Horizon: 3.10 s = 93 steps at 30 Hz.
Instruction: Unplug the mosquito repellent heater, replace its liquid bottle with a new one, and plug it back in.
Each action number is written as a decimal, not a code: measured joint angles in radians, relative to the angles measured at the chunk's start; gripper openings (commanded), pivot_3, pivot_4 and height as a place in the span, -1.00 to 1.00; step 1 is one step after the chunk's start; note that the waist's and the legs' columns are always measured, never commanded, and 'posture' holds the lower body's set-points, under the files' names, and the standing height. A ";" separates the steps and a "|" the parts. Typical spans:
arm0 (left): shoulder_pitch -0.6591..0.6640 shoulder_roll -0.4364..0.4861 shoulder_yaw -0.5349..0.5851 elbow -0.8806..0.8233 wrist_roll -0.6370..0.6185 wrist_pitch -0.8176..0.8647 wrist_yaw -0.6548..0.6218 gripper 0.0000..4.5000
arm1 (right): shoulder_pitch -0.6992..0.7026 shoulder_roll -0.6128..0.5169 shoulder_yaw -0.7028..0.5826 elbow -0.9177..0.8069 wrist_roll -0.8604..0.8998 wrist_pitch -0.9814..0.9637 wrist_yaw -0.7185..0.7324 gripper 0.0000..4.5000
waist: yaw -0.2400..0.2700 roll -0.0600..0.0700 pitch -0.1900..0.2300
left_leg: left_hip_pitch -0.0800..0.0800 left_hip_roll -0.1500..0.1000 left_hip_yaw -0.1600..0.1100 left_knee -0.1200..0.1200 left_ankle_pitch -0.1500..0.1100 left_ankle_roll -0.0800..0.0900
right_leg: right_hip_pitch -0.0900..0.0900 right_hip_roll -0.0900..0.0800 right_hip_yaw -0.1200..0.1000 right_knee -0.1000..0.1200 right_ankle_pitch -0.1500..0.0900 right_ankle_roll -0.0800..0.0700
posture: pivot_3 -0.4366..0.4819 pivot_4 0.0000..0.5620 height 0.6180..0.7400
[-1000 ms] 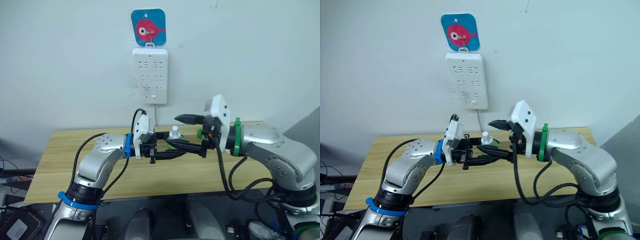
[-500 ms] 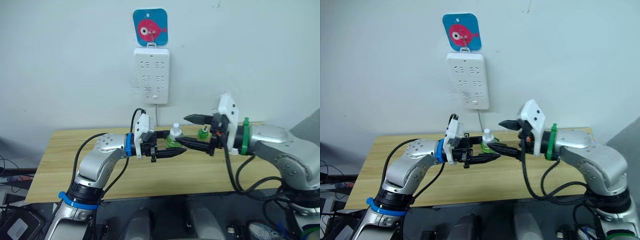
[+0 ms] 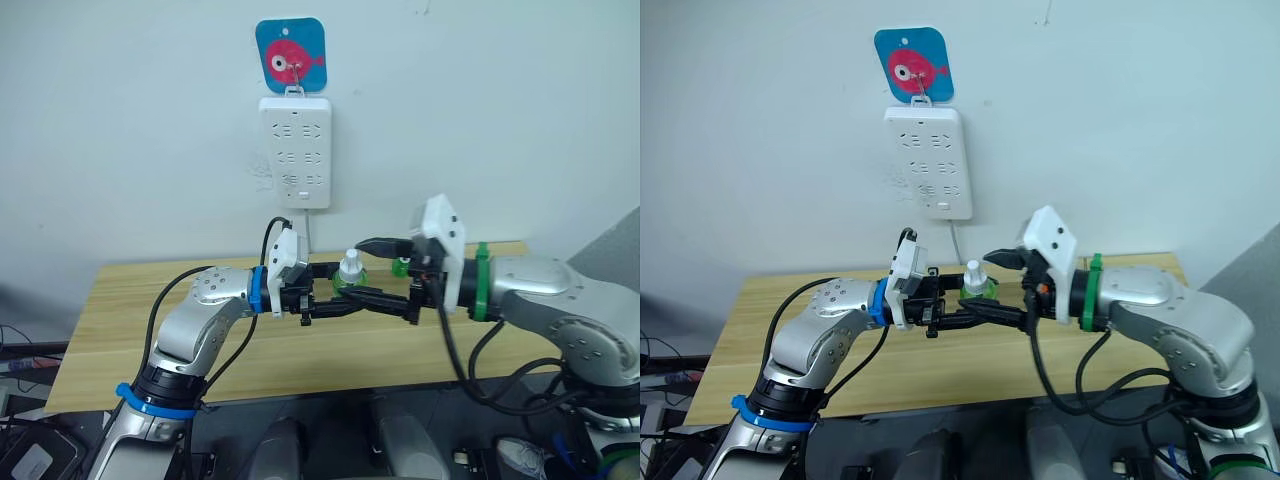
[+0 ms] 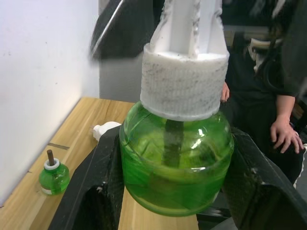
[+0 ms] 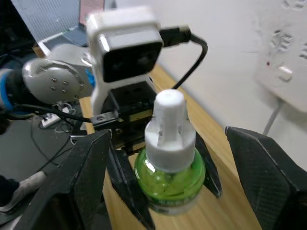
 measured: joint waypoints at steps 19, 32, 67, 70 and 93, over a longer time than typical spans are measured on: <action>0.014 0.000 -0.002 -0.007 0.000 0.000 0.003 0.03 | 0.080 -0.161 -0.192 0.065 0.082 0.020 0.085 0.76 | 0.002 0.000 -0.001 | 0.000 0.000 0.001 0.000 0.000 0.000 | 0.000 0.000 0.000 0.000 0.000 0.000 | -0.45 -0.40 1.00; 0.015 0.001 -0.005 -0.007 0.001 0.000 -0.001 0.03 | 0.000 -0.083 -0.196 0.033 0.229 0.037 0.004 0.76 | -0.001 0.000 -0.001 | 0.001 0.001 0.003 0.000 0.000 0.000 | 0.000 0.002 0.002 0.000 0.000 0.000 | -0.46 -0.40 1.00; 0.271 0.199 0.019 0.084 0.126 -0.096 -0.019 0.03 | 0.321 0.015 0.009 0.258 -0.288 -0.449 -0.122 -0.88 | 0.007 0.000 -0.002 | 0.001 0.002 0.005 -0.001 0.000 0.000 | -0.001 -0.001 0.003 -0.001 0.000 0.000 | -0.29 -0.19 1.00; 0.306 0.209 0.034 0.030 0.116 -0.083 -0.016 0.03 | 0.383 0.099 0.042 0.445 -0.434 -0.617 -0.154 -0.88 | 0.012 0.000 0.000 | 0.002 0.002 0.006 -0.001 0.000 0.000 | -0.001 -0.001 0.004 -0.001 0.000 0.000 | -0.25 -0.14 1.00; 0.337 0.296 0.106 -0.170 0.036 0.089 0.027 0.03 | 0.242 0.340 -0.094 1.167 -0.667 -1.122 -0.215 0.52 | 0.031 0.006 0.046 | 0.004 0.003 0.006 -0.003 0.000 0.000 | -0.001 0.000 0.005 -0.001 -0.001 0.000 | -0.20 0.04 1.00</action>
